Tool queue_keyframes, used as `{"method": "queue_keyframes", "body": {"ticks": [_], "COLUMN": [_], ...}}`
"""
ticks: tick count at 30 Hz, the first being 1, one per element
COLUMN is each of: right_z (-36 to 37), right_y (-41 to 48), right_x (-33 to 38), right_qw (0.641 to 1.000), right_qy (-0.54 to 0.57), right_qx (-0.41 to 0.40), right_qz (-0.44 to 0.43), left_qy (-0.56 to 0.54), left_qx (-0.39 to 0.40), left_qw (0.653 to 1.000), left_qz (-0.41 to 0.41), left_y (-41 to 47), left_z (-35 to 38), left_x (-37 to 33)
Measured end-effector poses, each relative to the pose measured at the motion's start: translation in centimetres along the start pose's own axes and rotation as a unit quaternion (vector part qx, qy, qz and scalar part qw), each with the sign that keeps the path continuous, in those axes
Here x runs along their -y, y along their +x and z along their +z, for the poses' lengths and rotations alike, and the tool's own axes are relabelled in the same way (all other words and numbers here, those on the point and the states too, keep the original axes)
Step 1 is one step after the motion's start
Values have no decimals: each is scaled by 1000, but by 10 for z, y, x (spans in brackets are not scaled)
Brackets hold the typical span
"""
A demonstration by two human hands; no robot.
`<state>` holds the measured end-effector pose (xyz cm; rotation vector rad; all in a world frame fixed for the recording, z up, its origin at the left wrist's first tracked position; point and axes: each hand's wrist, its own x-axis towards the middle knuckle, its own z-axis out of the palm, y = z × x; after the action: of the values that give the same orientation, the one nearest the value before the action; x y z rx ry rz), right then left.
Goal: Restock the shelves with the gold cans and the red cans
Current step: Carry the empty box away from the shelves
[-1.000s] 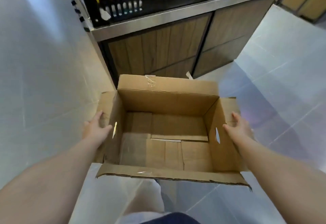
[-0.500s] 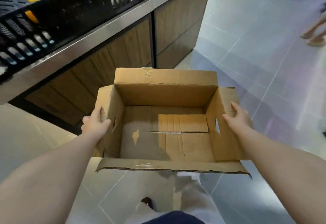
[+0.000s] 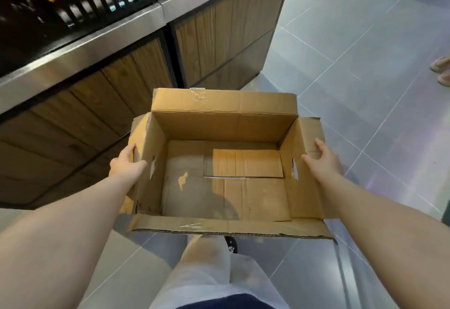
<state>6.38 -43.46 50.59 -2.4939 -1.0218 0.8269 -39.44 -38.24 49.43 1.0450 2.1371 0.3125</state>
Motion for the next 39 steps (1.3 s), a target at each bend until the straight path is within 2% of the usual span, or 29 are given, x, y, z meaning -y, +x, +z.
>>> {"method": "queue_keyframes", "body": {"ticks": [12,23,32,39], "right_z": [-39,-76,-29,36], "right_y": [223,424,593,693], "right_x": [66,134,178,163], "right_qw": [999,993,962,937], "right_qy": [-52,-86,-183,-244], "right_qx": [3,25,112,143], "right_qz": [-1,-74,-170,-204], "left_qy": [-27,-50,-93,-130], "left_qx": [-12,-12,-97,-100], "left_qw": [997,990,945,936], "left_qz": [-71,-132,-298,-313], "left_y": [100,162,191,238], "left_z": [106,167,277,381], "left_x": [-171,-298,-329,-314]}}
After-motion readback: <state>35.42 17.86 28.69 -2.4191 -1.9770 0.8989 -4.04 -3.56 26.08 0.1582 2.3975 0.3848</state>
